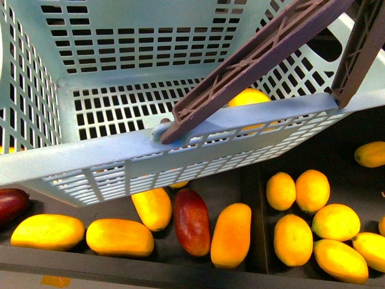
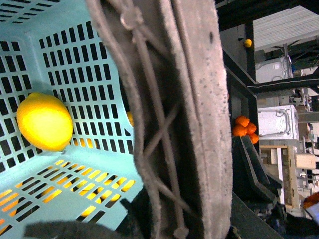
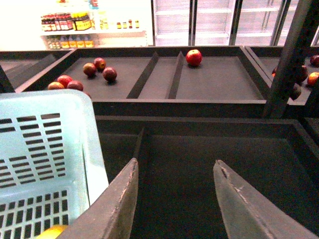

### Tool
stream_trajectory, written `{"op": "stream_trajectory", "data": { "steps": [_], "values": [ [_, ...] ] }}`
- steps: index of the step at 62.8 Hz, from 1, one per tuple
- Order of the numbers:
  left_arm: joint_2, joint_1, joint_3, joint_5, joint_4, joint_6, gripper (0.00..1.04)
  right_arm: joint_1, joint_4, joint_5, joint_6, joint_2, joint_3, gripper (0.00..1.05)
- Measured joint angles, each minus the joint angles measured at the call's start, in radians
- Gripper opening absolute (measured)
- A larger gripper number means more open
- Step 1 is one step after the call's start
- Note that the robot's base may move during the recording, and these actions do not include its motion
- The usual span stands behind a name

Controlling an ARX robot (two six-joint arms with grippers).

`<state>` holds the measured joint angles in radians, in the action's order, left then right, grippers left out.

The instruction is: Pick lemon and mango into basket

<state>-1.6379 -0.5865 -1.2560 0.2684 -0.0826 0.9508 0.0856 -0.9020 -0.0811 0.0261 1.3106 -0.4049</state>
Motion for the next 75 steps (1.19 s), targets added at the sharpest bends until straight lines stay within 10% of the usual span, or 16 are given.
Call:
{"op": "stream_trajectory", "data": {
  "steps": [15,42,75],
  "values": [
    [0.000,0.000,0.000,-0.003,0.000,-0.003,0.13,-0.050,-0.004,0.069,-0.019,-0.141,0.153,0.02],
    [0.000,0.001,0.000,0.000,0.000,-0.003,0.13,-0.084,0.125,0.079,-0.021,-0.432,0.318,0.02],
    [0.000,-0.002,0.000,-0.002,0.000,0.001,0.13,-0.085,0.137,0.077,-0.023,-0.467,0.329,0.90]
  ]
}}
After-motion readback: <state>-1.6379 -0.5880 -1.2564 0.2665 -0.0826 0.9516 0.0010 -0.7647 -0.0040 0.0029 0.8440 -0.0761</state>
